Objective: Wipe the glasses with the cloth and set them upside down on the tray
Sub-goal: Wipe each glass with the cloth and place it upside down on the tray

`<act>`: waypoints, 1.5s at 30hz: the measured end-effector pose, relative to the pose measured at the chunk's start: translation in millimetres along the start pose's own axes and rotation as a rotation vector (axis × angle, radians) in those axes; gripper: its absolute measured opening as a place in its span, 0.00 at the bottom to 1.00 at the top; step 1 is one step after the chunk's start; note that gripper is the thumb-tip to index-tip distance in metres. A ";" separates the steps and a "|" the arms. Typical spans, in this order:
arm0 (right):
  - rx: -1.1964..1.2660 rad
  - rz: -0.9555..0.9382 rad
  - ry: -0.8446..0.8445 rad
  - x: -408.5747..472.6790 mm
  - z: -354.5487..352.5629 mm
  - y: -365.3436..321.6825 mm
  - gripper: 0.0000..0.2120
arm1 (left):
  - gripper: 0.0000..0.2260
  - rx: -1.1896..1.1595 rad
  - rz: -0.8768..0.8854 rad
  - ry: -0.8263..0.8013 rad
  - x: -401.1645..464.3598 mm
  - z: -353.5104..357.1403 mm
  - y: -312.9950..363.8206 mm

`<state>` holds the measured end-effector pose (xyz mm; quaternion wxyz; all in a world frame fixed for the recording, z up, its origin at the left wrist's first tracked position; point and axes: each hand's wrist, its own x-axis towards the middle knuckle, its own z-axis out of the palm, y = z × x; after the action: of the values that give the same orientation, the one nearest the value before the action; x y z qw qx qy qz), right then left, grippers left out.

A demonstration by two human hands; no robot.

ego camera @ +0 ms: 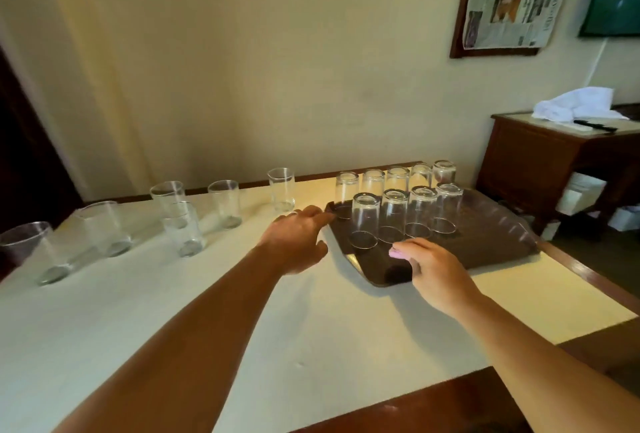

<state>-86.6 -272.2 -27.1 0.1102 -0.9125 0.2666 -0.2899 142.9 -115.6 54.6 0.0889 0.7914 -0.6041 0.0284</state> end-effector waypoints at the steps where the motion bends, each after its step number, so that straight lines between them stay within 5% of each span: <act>1: 0.025 -0.045 0.002 4.3 9.7 -19.2 0.23 | 0.26 -0.015 -0.034 -0.002 -14.0 0.1 -15.5; 11: 0.234 -0.298 -0.161 64.8 107.2 -171.6 0.25 | 0.23 -0.278 -0.490 0.148 -106.6 17.2 -159.9; 19: 0.212 -0.226 -0.244 111.5 149.7 -203.6 0.21 | 0.29 -0.566 -0.818 0.379 -98.4 34.3 -215.4; 32: 0.241 -0.053 -0.447 116.7 168.0 -193.1 0.17 | 0.29 -0.627 -0.824 0.407 -57.2 56.8 -234.4; 41: 0.431 0.072 -0.300 99.2 140.5 -209.8 0.17 | 0.36 -1.292 -0.612 0.567 -70.2 25.9 -184.8; 45: 0.564 0.130 -0.123 77.9 119.1 -212.4 0.16 | 0.30 -1.531 -0.567 0.637 -87.8 15.7 -146.3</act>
<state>127.0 -132.5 -11.1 0.3938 -0.8427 0.2262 -0.2892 258.9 2.4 10.2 0.7639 0.5892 -0.1842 -0.1882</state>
